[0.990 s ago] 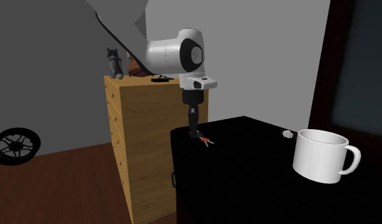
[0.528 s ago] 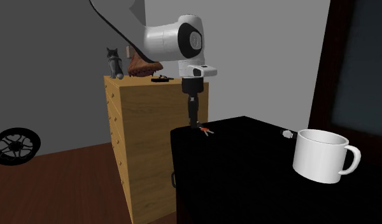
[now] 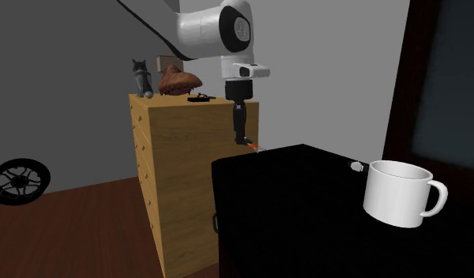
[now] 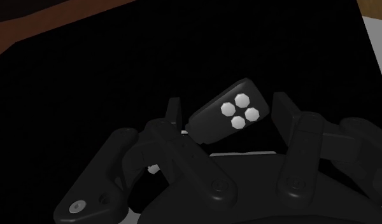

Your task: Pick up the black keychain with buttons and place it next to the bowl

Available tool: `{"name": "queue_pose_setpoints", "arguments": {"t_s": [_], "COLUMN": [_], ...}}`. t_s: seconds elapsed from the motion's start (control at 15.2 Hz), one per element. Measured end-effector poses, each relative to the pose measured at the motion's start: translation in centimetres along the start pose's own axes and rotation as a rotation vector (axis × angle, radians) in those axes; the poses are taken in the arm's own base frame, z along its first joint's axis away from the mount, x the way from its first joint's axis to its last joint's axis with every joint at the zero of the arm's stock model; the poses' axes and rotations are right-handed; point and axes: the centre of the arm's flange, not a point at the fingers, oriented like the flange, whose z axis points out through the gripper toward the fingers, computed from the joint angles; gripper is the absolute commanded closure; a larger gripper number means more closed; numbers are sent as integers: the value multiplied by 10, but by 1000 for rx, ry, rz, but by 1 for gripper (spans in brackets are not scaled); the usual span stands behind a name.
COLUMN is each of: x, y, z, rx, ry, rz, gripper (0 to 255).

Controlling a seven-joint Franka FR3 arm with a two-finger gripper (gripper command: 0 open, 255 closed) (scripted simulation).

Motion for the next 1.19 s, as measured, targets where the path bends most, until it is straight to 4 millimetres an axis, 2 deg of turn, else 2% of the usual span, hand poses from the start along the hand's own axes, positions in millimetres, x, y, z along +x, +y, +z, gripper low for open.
{"name": "queue_pose_setpoints", "arguments": {"t_s": [0.66, 0.86, 1.19], "x": [3, 16, 45], "y": [-1, 24, 80], "z": [-52, -60, -56], "rx": [0, 0, -1], "ry": [0, 0, 0], "rz": [0, 1, 1], "gripper": [255, 255, 255]}}
